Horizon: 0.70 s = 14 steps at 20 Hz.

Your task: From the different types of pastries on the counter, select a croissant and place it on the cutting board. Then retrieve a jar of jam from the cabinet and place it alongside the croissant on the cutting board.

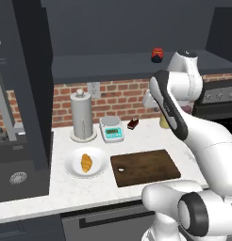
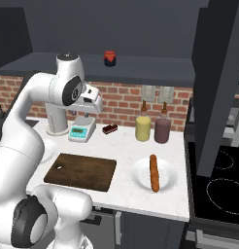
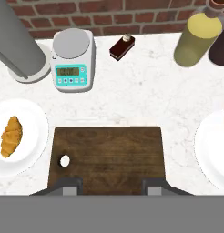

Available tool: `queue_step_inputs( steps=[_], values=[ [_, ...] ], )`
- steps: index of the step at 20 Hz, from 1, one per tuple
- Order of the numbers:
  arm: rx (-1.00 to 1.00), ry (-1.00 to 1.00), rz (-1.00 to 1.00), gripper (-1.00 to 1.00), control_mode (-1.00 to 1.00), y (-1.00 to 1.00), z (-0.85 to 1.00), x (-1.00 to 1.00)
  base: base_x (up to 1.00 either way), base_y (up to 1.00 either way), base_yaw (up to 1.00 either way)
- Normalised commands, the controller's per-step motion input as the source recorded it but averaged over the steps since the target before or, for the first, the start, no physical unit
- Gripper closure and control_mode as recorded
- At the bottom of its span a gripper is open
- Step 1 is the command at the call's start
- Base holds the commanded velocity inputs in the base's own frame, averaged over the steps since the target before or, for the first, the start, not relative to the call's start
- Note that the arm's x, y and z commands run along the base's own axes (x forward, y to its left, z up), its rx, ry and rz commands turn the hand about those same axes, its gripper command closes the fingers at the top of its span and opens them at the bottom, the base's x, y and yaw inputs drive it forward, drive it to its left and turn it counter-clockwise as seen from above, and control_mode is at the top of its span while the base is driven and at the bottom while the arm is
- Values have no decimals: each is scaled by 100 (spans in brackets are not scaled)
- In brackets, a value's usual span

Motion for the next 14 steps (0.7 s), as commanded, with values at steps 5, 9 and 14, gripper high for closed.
queue_step_inputs(
  steps=[5,9,14],
  values=[
    [0,1,0,-100,-100,0,0,0,0,0,0],
    [5,1,0,-100,-100,22,-1,-12,0,0,0],
    [12,-1,-10,-100,-100,56,-3,-49,0,0,0]
  ],
)
